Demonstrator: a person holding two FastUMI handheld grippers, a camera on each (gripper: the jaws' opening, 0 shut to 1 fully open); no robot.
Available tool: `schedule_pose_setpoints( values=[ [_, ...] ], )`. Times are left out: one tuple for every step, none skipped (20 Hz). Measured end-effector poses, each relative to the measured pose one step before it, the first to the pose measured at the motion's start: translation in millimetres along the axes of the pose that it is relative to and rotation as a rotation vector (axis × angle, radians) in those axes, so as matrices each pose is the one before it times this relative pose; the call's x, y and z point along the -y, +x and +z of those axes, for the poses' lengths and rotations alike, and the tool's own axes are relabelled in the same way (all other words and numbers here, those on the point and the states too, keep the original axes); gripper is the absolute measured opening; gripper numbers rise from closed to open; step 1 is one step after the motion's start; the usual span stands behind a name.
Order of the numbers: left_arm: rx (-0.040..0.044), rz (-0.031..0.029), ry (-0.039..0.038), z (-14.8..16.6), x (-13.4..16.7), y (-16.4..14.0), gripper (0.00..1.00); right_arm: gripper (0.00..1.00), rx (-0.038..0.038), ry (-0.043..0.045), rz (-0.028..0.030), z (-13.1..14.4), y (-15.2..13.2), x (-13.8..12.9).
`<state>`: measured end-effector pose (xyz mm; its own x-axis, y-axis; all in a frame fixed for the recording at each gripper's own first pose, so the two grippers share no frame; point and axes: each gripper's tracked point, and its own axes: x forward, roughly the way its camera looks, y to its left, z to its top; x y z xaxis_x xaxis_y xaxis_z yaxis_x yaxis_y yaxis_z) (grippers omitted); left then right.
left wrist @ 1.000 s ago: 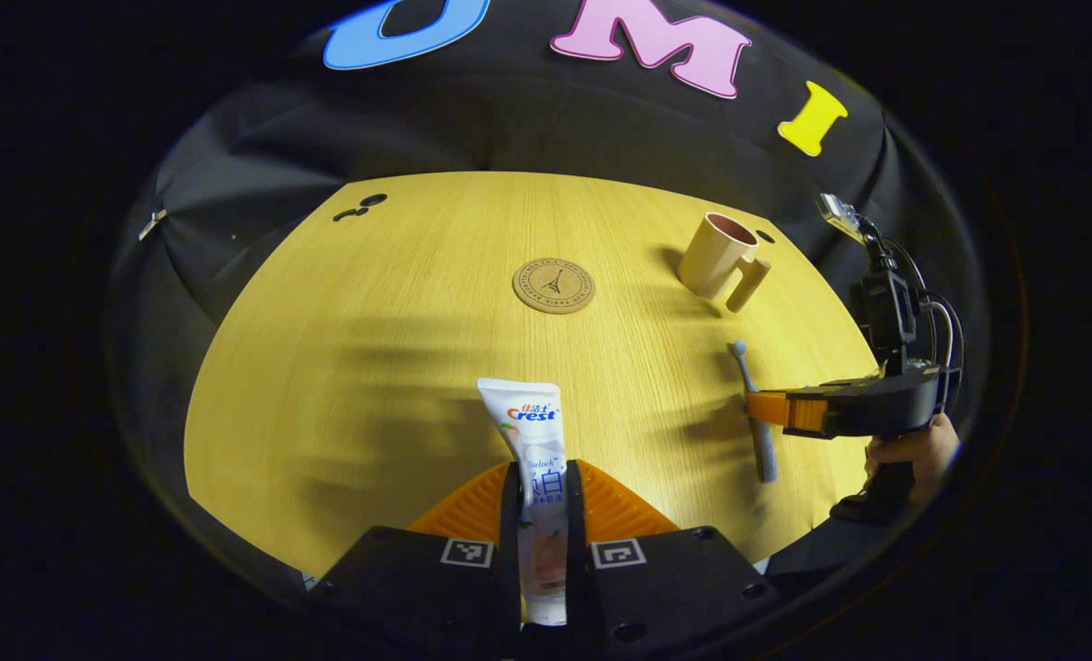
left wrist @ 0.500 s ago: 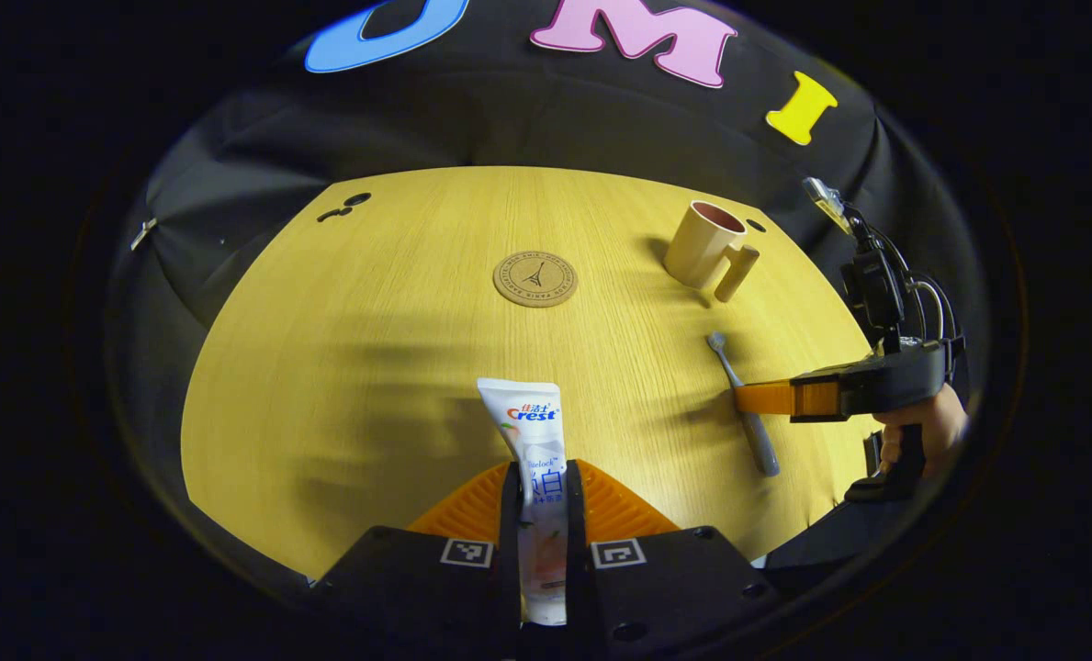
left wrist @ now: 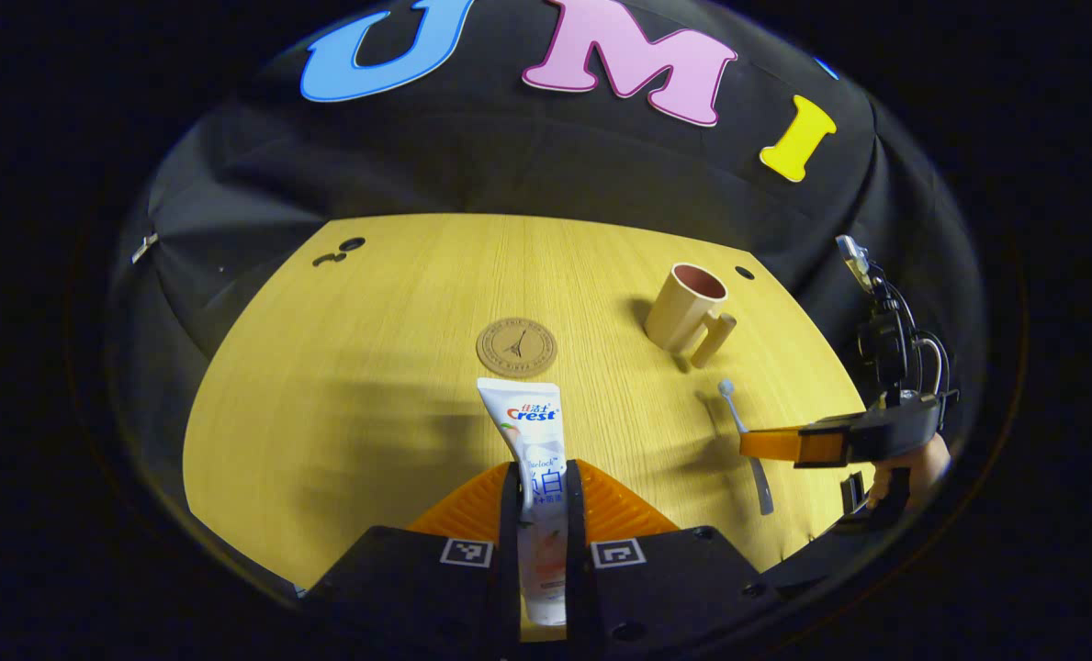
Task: Put the toothbrush and toothpaste on the desktop into the cup, then pick up the cup and place it on the coaster on the desktop.
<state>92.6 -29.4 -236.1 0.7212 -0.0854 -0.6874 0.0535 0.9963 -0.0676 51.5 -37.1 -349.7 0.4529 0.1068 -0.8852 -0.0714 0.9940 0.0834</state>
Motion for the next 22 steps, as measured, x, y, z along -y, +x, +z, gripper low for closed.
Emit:
schedule_pose_setpoints(
  values=[
    [0.02568,0.01144,0.01528,12.59,3.21,-0.01,0.24,0.05,0.00794,0.00811,0.00909,2.99,-3.86,2.15],
    [0.02688,-0.00169,0.01153,13.54,6.03,1.20,0.24,0.06,0.00542,0.01057,0.01062,1.68,-3.54,2.07],
    [0.02140,-0.00778,0.00317,12.14,7.20,1.92,0.24,0.06,0.00773,0.00948,0.00685,2.08,-3.59,3.75],
    [0.01750,-0.01493,-0.00204,14.33,8.82,1.80,0.24,0.06,0.00684,0.00696,0.00562,1.75,-5.12,4.85],
    [0.02120,-0.01529,-0.00538,13.58,8.14,1.99,0.24,0.06,0.00476,0.00430,0.00542,1.19,-4.82,4.42],
    [0.02535,-0.01111,-0.00568,14.82,8.11,3.87,0.25,0.05,0.00517,0.00112,0.00509,1.91,-5.04,4.99],
    [0.03346,-0.00161,-0.00165,16.93,5.07,5.93,0.24,0.05,0.00654,-0.00171,0.00244,2.18,-3.78,5.24],
    [0.03219,-0.00572,0.00385,17.17,6.46,5.77,0.24,0.05,0.00803,-0.00287,0.00024,2.55,-4.76,6.64],
    [0.02723,-0.01079,0.00672,14.54,8.59,6.25,0.24,0.05,0.00969,-0.00112,0.00193,1.99,-6.03,6.48],
    [0.02195,-0.01272,0.00824,13.59,8.66,7.38,0.24,0.05,0.01398,0.00148,0.00008,3.85,-5.09,7.05],
    [0.01936,-0.01123,0.00810,9.41,5.45,8.23,0.24,0.05,0.01000,0.00040,-0.00251,1.37,-3.79,6.98],
    [0.01704,-0.01132,0.00668,10.73,7.42,8.70,0.24,0.05,0.00205,0.00004,-0.00154,-1.02,-3.85,7.60],
    [0.01610,-0.00994,0.00396,9.10,6.83,8.68,0.24,0.05,0.00354,0.00405,-0.00006,-0.74,-1.96,5.50],
    [0.01586,-0.01152,0.00299,9.05,7.65,8.58,0.24,0.05,0.00116,0.00863,0.00157,0.03,-3.93,7.43],
    [0.01922,-0.01473,0.00283,6.61,8.10,9.37,0.24,0.05,-0.00304,0.01189,0.00159,0.33,-2.62,6.61],
    [0.02032,-0.01664,0.00084,7.01,9.35,8.44,0.24,0.05,-0.00224,0.01413,0.00050,-1.69,-1.97,7.11],
    [0.03201,-0.02219,-0.00510,7.42,9.77,9.34,0.24,0.05,-0.00243,0.01291,-0.00245,-0.25,-1.08,7.48],
    [0.02749,-0.02676,-0.00752,5.46,9.17,9.17,0.27,0.05,-0.00134,0.01201,-0.00605,0.10,-1.10,7.54],
    [0.01967,-0.02417,-0.00523,0.14,5.98,7.22,0.24,0.05,-0.00184,0.01258,-0.00268,-0.81,-1.68,6.53],
    [0.01658,-0.01998,-0.00057,1.17,4.94,9.23,0.24,0.05,-0.00342,0.01193,0.00161,0.39,-2.60,4.47],
    [0.01409,-0.01799,-0.00059,0.11,4.88,9.30,0.24,0.05,-0.00021,0.00973,0.00065,0.73,-0.83,4.87],
    [0.01200,-0.01665,0.00001,0.55,4.11,9.35,0.24,0.05,0.00028,0.00670,-0.00080,1.11,-1.07,4.21]
  ],
)
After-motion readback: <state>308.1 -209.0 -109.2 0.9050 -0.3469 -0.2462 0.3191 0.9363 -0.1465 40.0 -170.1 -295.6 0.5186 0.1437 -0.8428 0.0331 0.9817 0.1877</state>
